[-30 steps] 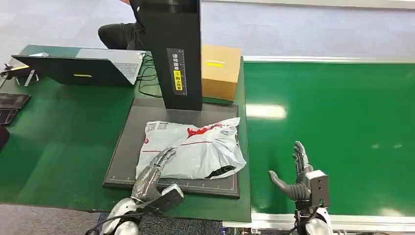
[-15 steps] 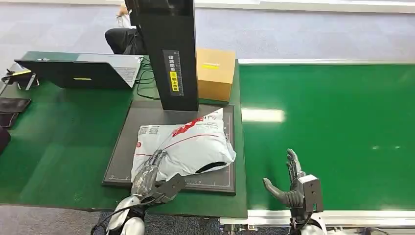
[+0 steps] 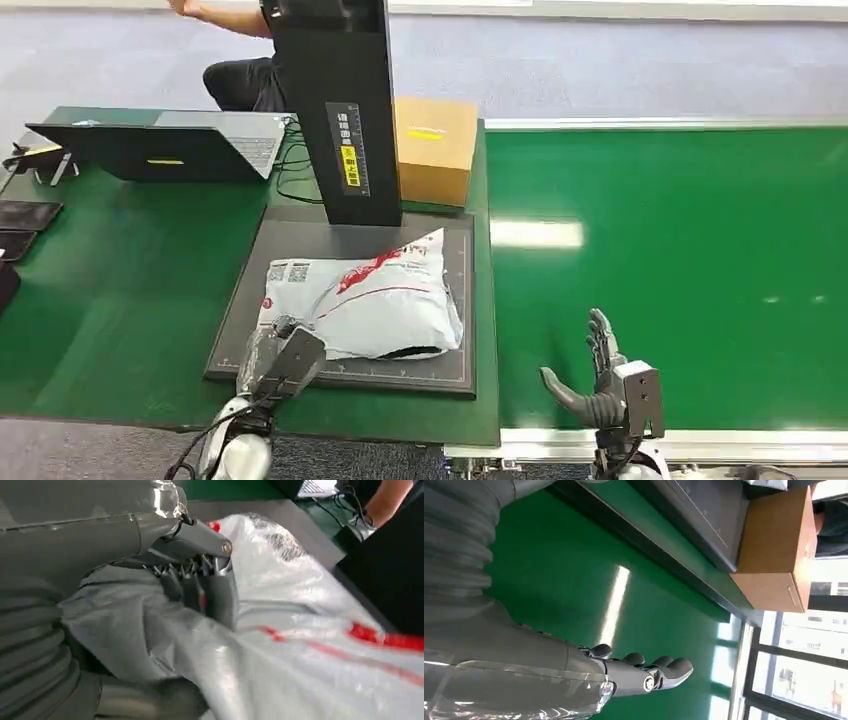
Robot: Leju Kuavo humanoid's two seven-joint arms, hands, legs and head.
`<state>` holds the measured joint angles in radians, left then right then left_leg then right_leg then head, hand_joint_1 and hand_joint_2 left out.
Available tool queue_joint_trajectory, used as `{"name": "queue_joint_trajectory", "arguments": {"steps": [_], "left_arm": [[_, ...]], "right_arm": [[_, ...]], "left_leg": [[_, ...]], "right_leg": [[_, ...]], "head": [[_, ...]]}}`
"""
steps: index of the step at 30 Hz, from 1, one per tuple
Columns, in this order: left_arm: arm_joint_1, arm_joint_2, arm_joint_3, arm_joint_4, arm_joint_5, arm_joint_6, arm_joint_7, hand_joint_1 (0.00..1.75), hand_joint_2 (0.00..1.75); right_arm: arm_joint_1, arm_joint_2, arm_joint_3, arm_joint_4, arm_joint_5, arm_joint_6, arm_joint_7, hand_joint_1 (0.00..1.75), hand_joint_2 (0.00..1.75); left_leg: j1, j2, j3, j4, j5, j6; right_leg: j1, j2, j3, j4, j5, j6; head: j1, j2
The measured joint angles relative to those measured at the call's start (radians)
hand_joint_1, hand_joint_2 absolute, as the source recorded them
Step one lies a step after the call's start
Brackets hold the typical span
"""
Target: Moved the parcel from conveyor to table for the left to box.
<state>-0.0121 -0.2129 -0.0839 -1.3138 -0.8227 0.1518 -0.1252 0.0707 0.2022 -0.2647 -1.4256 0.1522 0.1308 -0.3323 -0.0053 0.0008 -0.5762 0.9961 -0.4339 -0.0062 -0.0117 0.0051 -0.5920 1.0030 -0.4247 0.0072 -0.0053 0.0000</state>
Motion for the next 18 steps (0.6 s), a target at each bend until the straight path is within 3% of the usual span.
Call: {"name": "queue_joint_trajectory", "arguments": {"steps": [5,18], "left_arm": [[0.011,0.000,0.014,-0.016,0.169,-0.021,-0.083,1.75,1.75],[0.027,0.000,0.024,-0.038,0.184,0.001,-0.087,1.75,1.75]], "right_arm": [[0.000,0.000,0.000,0.000,-0.008,-0.001,0.000,0.00,1.75],[0.000,0.000,0.002,0.001,-0.014,-0.002,0.000,0.00,1.75]], "left_leg": [[0.000,-0.001,-0.004,0.000,-0.001,0.002],[-0.002,-0.001,-0.007,0.001,-0.006,0.007]], "right_leg": [[0.000,0.000,-0.006,0.000,-0.002,0.002],[-0.002,0.000,-0.008,0.000,-0.006,0.008]], "head": [[0.000,0.000],[0.000,0.000]]}}
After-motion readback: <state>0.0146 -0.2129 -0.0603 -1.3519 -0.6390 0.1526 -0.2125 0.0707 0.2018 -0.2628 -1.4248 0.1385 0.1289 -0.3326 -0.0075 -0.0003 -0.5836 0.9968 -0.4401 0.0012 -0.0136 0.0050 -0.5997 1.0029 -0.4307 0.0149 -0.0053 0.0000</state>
